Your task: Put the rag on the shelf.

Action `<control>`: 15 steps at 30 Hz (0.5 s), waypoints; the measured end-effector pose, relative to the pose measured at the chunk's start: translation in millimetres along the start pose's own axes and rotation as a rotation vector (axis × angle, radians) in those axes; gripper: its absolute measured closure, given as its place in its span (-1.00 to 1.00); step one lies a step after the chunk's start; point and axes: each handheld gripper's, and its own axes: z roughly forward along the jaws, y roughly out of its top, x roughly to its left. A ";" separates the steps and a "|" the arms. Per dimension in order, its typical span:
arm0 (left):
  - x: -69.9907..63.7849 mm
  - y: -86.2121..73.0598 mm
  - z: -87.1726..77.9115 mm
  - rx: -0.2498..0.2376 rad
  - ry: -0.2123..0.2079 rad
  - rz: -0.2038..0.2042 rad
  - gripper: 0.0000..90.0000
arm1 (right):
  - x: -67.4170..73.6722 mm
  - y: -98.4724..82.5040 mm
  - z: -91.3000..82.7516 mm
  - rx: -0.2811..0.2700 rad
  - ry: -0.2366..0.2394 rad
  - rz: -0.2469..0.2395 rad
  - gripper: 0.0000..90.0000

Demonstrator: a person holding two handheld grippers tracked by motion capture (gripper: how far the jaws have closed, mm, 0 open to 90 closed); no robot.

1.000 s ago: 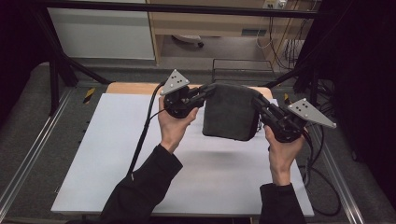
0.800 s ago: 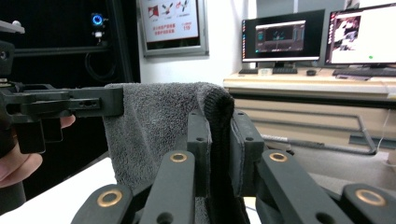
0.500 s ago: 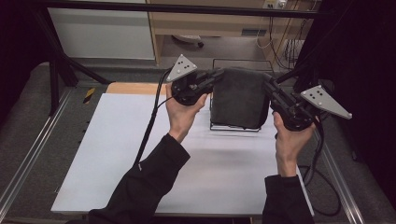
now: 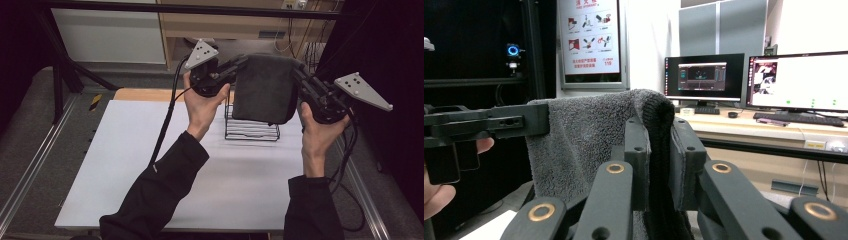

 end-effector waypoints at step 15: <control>8.7 29.3 12.8 -0.030 0.022 0.005 0.78 | -9.5 26.0 21.1 -0.025 -0.007 -0.014 0.80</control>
